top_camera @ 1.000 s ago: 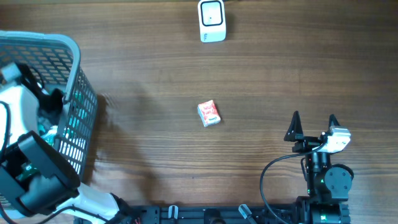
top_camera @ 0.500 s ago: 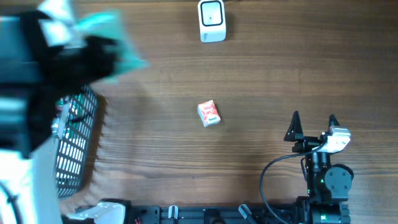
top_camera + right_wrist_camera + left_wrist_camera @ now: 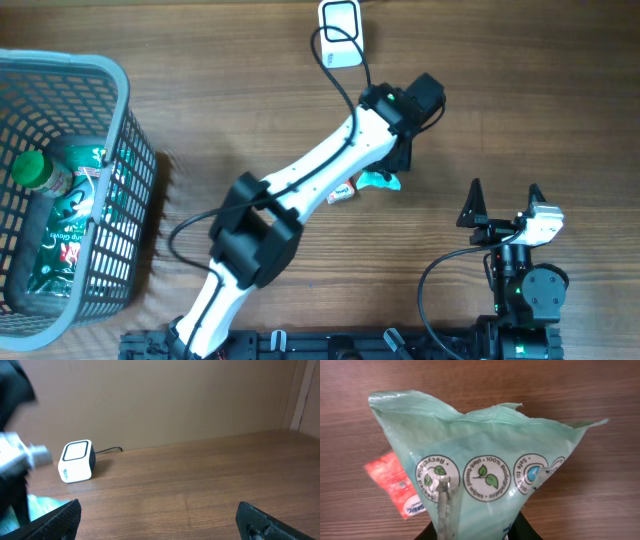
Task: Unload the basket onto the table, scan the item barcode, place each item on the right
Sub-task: 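Place the mint-green wipes pack beside the red tissue pack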
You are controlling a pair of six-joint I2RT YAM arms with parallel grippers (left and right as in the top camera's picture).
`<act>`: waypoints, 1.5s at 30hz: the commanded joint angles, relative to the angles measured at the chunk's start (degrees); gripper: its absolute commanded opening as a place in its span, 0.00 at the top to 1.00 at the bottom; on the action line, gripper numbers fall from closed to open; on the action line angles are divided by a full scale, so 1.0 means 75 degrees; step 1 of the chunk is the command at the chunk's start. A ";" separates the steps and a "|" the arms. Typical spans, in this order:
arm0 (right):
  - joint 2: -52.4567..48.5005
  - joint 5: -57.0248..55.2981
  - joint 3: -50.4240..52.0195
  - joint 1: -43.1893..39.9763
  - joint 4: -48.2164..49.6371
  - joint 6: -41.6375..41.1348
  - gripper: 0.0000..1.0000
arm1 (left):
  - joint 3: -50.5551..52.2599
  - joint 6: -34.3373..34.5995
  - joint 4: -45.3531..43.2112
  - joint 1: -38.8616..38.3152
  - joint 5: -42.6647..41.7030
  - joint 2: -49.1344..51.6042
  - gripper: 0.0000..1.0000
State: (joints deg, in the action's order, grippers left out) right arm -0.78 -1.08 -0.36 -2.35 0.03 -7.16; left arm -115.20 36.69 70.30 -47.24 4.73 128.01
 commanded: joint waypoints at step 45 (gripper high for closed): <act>0.0047 0.0096 0.0009 -0.0023 0.0044 0.0152 0.00 | 0.7131 -0.1880 -0.1250 1.2380 -0.0816 -0.5272 0.00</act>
State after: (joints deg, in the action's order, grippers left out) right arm -0.78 -1.08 -0.36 -2.35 0.03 -7.16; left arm -62.06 24.73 62.37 45.39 -4.05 88.97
